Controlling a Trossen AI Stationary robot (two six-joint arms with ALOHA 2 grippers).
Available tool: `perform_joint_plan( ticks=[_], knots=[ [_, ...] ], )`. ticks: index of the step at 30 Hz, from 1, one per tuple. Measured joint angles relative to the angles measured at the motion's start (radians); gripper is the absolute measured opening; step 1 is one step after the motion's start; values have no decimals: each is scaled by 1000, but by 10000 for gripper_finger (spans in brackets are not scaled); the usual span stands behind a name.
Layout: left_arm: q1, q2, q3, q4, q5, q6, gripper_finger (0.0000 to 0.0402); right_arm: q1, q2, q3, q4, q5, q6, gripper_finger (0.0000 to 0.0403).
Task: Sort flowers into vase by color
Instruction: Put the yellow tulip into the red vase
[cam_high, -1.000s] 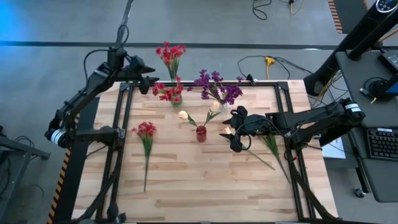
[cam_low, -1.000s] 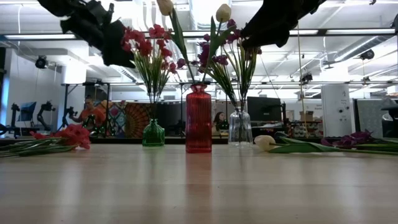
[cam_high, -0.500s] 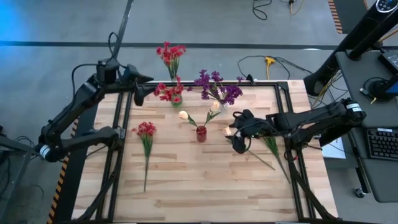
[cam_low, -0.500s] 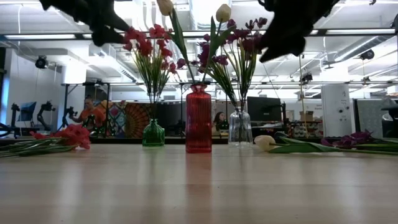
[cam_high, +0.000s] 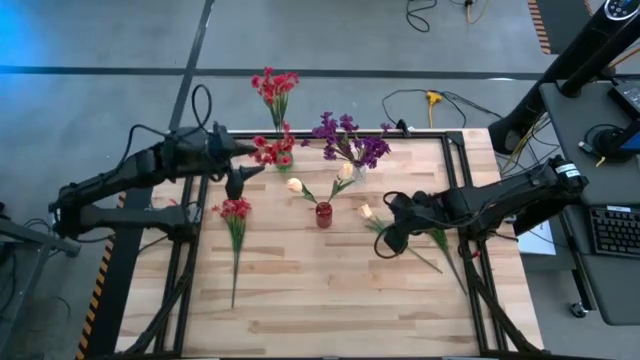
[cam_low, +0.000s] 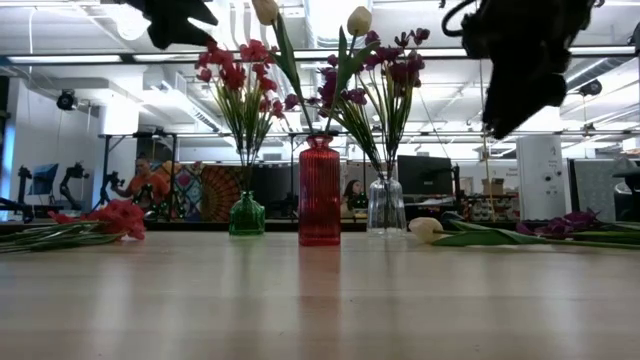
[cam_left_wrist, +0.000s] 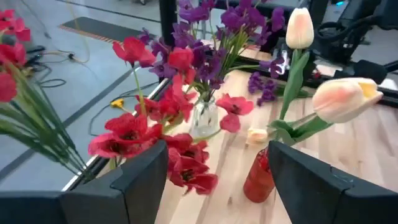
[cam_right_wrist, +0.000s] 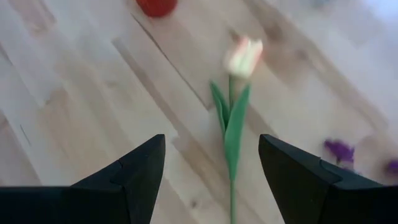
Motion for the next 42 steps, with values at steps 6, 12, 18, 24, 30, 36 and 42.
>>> perform_joint_plan(
  ticks=[6,12,18,24,30,36,42],
  knots=[
    [-121,-41,16,-66,-166,-60,257,23,0,-45,-6,-65,71,251],
    [-167,-70,16,-118,-168,-136,257,34,0,-111,-1,-80,133,251],
    [-221,-57,15,-94,-168,-149,257,34,10,-164,35,-81,156,251],
    [-293,-23,14,-44,-169,-151,257,36,76,-171,68,-81,114,251],
    [-385,9,14,-27,-261,-177,257,36,159,-161,69,-82,105,251],
    [-509,27,14,-14,-399,-194,257,36,221,-161,106,-82,71,251],
    [-657,45,14,22,-539,-202,257,33,281,-160,168,-25,26,239]
  ],
)
